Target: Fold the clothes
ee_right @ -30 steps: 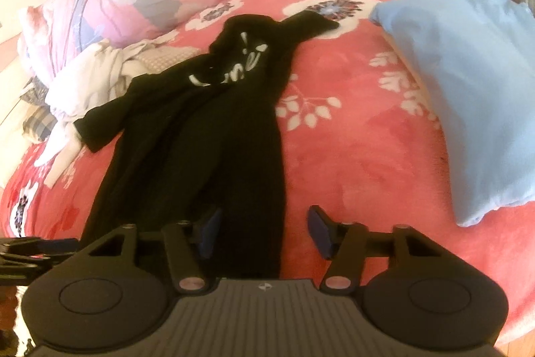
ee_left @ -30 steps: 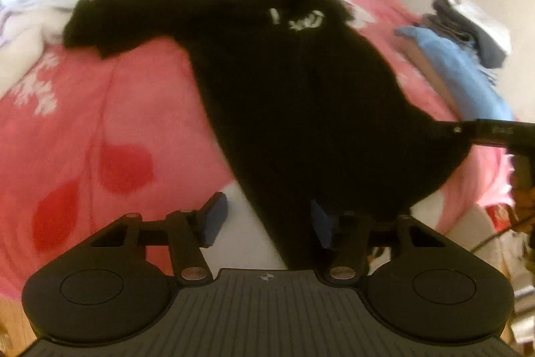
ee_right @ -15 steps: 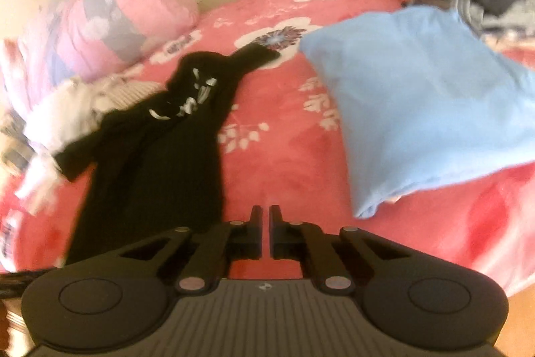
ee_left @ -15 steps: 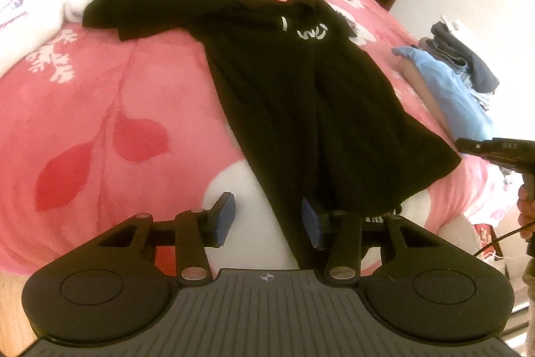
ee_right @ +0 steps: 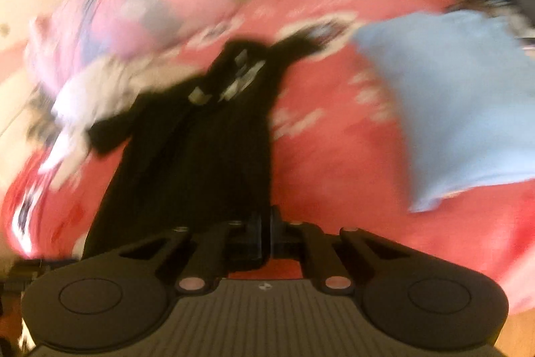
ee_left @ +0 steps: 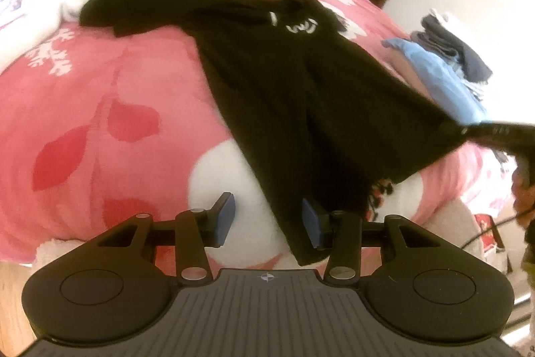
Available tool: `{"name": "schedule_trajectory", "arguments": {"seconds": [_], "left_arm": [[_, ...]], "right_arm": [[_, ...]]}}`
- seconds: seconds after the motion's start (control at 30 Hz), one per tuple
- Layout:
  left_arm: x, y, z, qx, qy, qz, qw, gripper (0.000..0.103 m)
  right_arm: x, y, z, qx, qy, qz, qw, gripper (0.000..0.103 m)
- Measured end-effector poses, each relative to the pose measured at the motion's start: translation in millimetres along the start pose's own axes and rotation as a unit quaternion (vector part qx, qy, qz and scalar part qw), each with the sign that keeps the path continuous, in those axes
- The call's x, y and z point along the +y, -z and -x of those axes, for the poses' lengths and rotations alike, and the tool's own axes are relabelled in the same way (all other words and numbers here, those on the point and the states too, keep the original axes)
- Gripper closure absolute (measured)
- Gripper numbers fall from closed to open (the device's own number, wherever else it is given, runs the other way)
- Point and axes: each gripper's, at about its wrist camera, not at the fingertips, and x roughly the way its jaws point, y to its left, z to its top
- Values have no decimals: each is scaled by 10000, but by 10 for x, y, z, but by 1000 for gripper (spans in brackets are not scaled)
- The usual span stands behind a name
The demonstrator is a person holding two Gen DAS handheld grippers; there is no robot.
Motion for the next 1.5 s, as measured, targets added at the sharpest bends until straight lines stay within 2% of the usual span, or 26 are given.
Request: {"name": "schedule_trajectory", "arguments": {"seconds": [0.2,0.3,0.37,0.4,0.43,0.47,0.5,0.53,0.57,0.63,0.67,0.7,0.8,0.87,0.93,1.0,1.13,1.3,1.37,1.43,1.5], "left_arm": [[-70,38,-69,74,155,-11,9999,58],[-115,53,-86,55,61,-18,10000,59],[-137,52,-105,32,-34,14,10000,64],[-136,48,-118,18,-92,60,9999,69],[-135,43,-133,4,-151,109,9998,82],[-133,38,-147,-10,-210,158,9997,92],[-75,20,-84,-90,-166,322,9993,96],[-10,1,-12,-178,-110,498,9985,101],[54,-18,60,-266,-54,675,9973,102],[183,-57,204,-442,58,1027,9937,103],[248,-76,276,-529,114,1203,9913,103],[313,-96,348,-617,170,1378,9884,103],[508,-144,606,-894,346,1817,9787,103],[640,-163,845,-1103,475,1979,9728,103],[647,-112,844,-1028,412,1911,9753,103],[647,-58,829,-937,337,1829,9781,103],[648,50,799,-753,187,1666,9830,103],[648,185,761,-522,0,1459,9879,103],[647,216,728,-417,-31,1386,9895,103],[642,218,674,-297,-7,1327,9907,102],[638,221,619,-177,16,1268,9918,100]], "right_arm": [[-267,65,96,-59,491,-309,9983,101],[-278,56,138,-196,163,-468,9986,101],[-224,25,124,-224,30,-436,9988,96],[-194,0,84,-185,-19,-400,9990,91],[-162,-20,21,-156,-36,-377,9992,83],[-130,-39,-44,-127,-51,-355,9993,62],[-98,-58,-109,-99,-65,-334,9994,48],[-81,-63,-180,-14,-101,-308,9995,46],[-65,-66,-253,76,-141,-281,9995,47],[-29,-58,-374,382,-313,-205,9986,63],[0,-46,-414,518,-374,-138,9979,87],[28,-38,-391,548,-413,-92,9976,93],[86,-47,-136,353,-838,-297,9954,96],[160,-61,66,185,-1083,-300,9935,97],[215,-18,183,190,-1237,-226,9919,97],[283,86,143,371,-1113,-107,9930,97],[194,371,-177,1005,-711,-298,9919,97],[269,346,128,692,-859,-174,9937,97],[233,377,46,849,-758,-187,9933,97],[189,430,-82,1103,-564,-195,9921,92],[162,447,-78,1158,-502,-245,9917,75]]}}
